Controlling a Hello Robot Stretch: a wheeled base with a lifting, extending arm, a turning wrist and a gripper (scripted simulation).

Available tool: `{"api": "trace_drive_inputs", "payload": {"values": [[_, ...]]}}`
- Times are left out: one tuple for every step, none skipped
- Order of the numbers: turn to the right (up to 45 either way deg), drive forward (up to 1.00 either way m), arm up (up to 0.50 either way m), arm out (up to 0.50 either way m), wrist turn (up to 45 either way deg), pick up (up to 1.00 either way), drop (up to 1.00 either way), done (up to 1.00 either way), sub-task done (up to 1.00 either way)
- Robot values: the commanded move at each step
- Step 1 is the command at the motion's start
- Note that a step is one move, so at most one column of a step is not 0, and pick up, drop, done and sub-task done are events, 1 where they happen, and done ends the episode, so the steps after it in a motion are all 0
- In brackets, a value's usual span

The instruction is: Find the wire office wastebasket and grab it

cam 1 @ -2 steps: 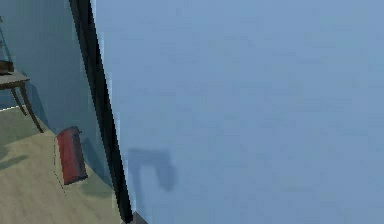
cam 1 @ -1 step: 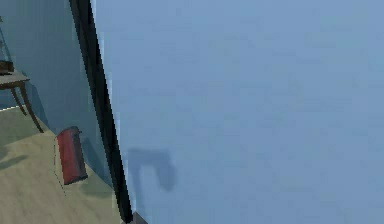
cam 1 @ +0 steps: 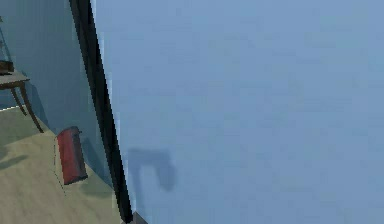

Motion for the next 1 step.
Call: {"api": "trace_drive_inputs", "payload": {"values": [[0.0, 0.0, 0.1, 0.0, 0.0, 0.0, 0.0, 0.0, 0.0]]}}
